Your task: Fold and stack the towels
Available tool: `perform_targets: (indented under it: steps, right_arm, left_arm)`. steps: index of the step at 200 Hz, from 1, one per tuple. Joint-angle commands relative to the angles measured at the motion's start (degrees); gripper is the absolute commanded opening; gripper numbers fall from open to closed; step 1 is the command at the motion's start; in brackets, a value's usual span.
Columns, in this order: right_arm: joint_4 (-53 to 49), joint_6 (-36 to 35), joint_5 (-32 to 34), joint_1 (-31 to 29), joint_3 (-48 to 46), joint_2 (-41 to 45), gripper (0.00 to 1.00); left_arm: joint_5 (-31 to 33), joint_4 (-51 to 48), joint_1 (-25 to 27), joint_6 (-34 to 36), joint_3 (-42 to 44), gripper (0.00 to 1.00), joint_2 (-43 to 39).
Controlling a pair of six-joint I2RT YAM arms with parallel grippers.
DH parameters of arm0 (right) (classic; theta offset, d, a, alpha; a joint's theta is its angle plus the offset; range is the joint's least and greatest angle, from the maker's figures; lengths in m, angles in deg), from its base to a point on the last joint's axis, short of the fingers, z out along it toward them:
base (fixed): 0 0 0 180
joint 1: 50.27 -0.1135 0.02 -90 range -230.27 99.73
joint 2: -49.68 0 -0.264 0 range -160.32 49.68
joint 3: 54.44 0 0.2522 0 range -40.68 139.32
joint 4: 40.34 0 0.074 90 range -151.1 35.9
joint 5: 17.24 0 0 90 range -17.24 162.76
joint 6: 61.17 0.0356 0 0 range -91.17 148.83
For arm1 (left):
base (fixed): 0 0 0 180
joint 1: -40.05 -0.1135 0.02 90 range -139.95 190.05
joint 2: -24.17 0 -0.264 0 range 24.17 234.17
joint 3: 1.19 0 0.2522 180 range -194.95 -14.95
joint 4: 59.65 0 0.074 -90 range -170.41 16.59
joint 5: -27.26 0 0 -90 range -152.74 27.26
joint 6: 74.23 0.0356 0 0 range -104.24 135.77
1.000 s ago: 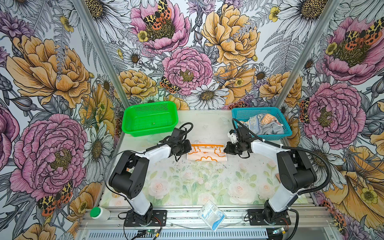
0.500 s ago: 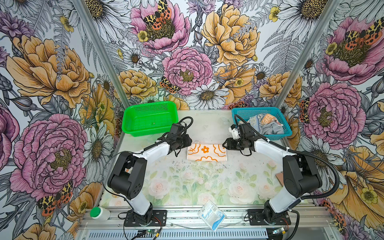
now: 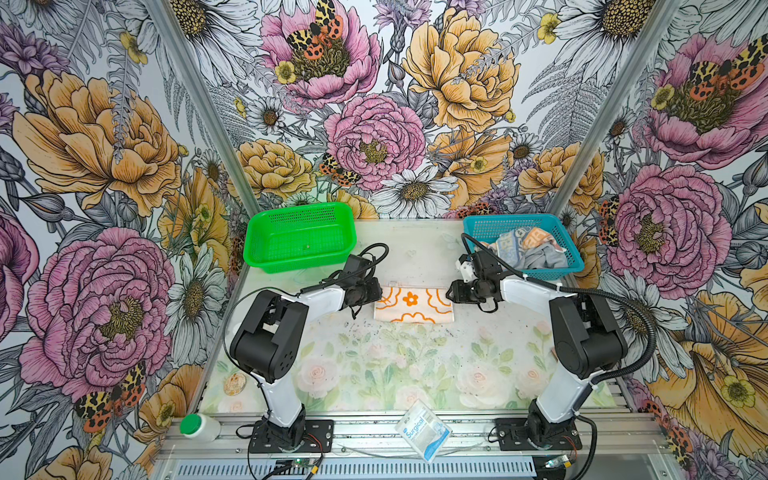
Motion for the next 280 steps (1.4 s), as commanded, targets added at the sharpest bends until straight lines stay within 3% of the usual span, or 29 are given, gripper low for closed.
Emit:
perform_targets:
  steps: [1, 39, 68, 105, 208, 261, 280]
  right_arm:
    - [1.8, -0.59, 0.49, 0.08, 2.17, -1.11, 0.44]
    - [1.98, -0.59, -0.28, 0.07, 3.1, -2.26, 0.27]
    - [1.92, -0.63, -0.46, 0.11, 2.98, -2.1, 0.08]
    - [1.97, -0.62, -0.63, 0.11, 2.57, -1.79, 0.0]
    - [1.88, -0.29, -0.37, 0.13, -0.1, 5.36, 0.0]
    - [1.89, -0.43, -0.32, 0.08, 1.24, 4.2, 0.0]
    - [1.91, -0.25, -1.56, 0.08, 2.32, 1.96, 0.0]
  left_arm:
    - [0.76, 2.21, -0.39, 0.68, -1.57, 0.35, 0.36]
    - [0.46, 2.28, -0.23, 0.59, -2.42, 0.3, 1.3]
    - [0.27, 2.51, -0.19, 0.84, -2.74, 0.16, 1.44]
    - [0.44, 2.72, -0.3, 1.02, -2.39, 0.0, 0.8]
    - [0.93, 2.93, 0.17, 1.2, 0.85, 0.0, -6.16]
    - [1.47, 0.95, 0.16, 1.73, -1.5, 0.0, -4.5]
    - [2.68, -0.66, 0.3, 1.64, -2.11, 0.2, -2.53]
